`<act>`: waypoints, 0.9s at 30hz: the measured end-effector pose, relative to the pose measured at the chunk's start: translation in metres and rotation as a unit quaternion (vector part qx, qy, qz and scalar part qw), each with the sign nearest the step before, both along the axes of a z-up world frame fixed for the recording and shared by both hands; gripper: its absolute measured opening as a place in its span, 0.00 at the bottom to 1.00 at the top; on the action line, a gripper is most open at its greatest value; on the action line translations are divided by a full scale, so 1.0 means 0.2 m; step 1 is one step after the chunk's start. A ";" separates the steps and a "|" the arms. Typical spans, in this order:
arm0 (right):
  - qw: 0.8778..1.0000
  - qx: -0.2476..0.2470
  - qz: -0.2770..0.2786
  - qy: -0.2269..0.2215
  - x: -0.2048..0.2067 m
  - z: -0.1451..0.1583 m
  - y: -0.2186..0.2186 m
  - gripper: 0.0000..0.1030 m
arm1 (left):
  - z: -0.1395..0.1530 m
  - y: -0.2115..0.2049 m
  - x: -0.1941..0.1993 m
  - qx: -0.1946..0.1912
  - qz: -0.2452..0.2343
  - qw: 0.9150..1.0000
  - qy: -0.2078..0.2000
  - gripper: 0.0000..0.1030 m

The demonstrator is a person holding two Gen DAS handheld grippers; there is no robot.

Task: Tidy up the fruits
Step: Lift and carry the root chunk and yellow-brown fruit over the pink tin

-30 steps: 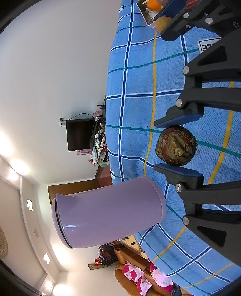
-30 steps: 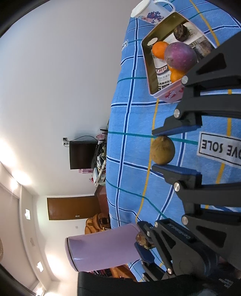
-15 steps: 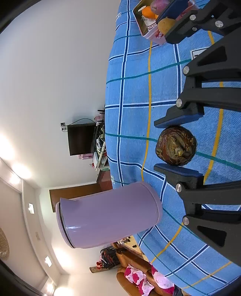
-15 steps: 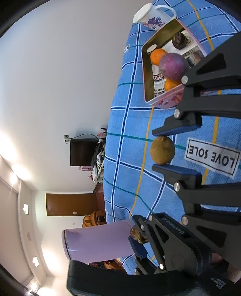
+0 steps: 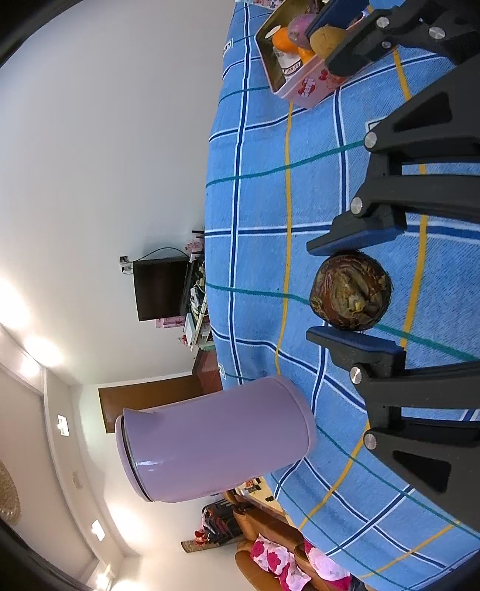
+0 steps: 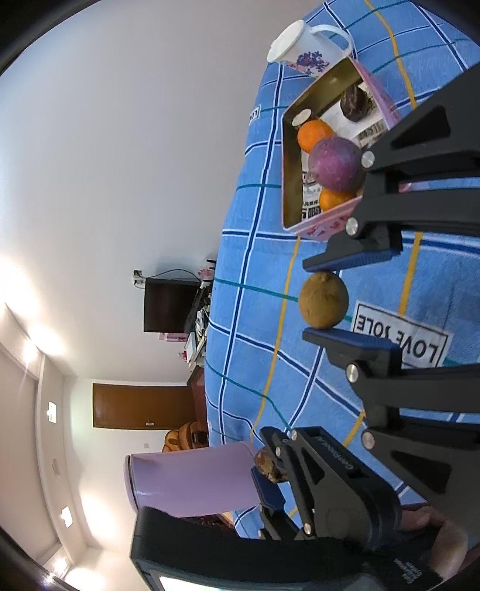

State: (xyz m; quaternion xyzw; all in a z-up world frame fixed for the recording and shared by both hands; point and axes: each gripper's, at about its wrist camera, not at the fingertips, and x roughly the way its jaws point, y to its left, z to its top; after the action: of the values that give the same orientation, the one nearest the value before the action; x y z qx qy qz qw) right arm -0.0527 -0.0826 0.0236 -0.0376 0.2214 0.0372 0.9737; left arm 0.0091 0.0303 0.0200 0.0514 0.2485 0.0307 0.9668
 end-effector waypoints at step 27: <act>0.999 -0.014 -0.034 -0.031 -0.18 0.02 -0.35 0.33 | 0.00 -0.30 -0.15 -0.013 -0.082 0.996 0.015 0.41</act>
State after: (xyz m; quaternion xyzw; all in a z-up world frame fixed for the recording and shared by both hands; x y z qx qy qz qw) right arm -0.0896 -0.1518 0.0269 -0.0448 0.1928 0.0003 0.9802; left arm -0.0217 -0.0293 0.0205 0.0592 0.2586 -0.0530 0.9627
